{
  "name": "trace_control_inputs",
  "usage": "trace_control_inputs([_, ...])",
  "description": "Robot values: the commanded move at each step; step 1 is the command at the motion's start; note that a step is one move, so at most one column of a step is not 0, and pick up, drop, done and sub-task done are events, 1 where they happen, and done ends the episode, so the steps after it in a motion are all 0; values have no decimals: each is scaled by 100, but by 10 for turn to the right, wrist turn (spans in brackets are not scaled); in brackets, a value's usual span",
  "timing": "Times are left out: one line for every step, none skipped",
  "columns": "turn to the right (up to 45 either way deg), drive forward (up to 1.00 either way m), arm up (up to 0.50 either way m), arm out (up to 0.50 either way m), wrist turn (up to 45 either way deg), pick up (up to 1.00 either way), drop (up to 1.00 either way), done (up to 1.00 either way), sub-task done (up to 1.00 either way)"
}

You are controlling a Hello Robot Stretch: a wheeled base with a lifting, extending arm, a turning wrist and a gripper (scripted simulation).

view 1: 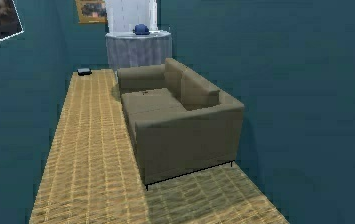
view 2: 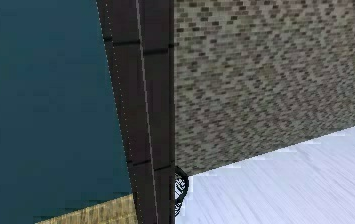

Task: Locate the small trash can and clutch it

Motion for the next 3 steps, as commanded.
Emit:
trace_control_inputs([0,0,10,0,0,0,0,0,0])
trace_control_inputs([0,0,0,48,0,0,0,0,0])
trace_control_inputs([0,0,10,0,0,0,0,0,0])
